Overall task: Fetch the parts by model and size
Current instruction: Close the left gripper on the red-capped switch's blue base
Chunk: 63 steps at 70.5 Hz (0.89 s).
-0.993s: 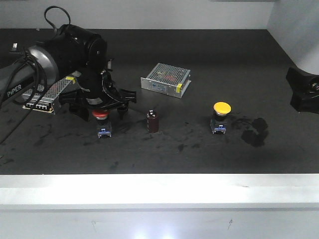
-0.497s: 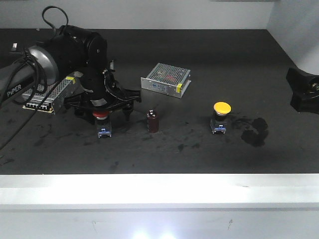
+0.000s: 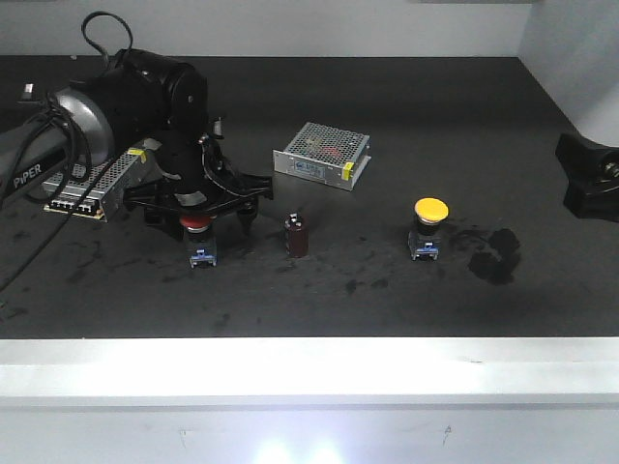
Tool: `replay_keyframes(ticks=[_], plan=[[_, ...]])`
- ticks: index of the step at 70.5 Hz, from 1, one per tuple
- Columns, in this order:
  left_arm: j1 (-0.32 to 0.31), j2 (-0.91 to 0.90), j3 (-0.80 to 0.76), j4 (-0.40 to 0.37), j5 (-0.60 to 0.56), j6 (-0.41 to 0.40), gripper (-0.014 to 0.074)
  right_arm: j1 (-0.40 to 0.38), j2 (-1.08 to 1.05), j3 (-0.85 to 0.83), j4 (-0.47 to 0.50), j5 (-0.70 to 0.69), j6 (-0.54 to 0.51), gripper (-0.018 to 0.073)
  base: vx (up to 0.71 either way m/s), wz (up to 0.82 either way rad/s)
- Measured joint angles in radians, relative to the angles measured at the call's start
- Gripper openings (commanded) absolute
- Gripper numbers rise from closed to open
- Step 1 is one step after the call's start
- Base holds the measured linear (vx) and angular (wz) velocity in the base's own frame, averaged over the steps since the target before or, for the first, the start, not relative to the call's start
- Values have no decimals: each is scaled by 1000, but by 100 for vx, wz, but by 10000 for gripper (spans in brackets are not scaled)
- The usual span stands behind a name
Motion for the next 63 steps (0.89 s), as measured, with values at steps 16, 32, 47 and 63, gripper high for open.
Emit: replay_keyframes(ticks=[16,32,47,63], plan=[[0,0,0,8,0,17,585,0,0,0,0,2,0,593,0,0],[0,-1,0,7,0,34,585,0,0,0,0,12,0,593,0,0],[0,-44,58,35,0,46,585,0,0,0,0,25,0,593,0,0],[0,-53,62,37,0,46,585,0,0,0,0,25,0,593,0,0]])
